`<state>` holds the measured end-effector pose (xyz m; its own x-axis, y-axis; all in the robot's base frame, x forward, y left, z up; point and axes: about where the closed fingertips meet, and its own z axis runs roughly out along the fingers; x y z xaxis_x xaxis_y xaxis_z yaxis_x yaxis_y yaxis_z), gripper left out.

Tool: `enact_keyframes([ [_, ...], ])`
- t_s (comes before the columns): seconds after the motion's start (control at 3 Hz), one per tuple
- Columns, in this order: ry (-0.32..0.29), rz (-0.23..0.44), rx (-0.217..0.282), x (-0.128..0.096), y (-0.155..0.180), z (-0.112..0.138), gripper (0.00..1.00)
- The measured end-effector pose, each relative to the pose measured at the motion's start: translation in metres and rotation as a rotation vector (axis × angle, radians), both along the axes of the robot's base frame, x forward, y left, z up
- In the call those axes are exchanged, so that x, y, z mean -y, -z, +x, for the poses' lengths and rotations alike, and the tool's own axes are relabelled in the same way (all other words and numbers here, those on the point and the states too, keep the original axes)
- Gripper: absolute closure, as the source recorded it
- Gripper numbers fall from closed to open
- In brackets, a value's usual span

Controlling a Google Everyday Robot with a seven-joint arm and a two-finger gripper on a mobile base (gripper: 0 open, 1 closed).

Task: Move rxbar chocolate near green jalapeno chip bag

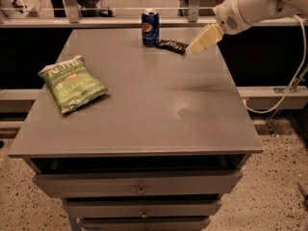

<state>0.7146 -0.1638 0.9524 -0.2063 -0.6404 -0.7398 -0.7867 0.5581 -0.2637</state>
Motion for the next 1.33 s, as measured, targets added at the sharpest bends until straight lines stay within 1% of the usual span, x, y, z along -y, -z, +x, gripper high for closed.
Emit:
enact_keyframes([
  [0.33,0.0,0.0,0.0,0.0,0.0,0.0,0.0],
  [0.67,0.025,0.065,0.004,-0.012,0.01,0.019,0.0],
  [1.0,0.079,0.143,-0.001,-0.025,0.027,0.051,0.0],
  [1.33,0.127,0.181,-0.03,-0.03,0.047,0.073,0.0],
])
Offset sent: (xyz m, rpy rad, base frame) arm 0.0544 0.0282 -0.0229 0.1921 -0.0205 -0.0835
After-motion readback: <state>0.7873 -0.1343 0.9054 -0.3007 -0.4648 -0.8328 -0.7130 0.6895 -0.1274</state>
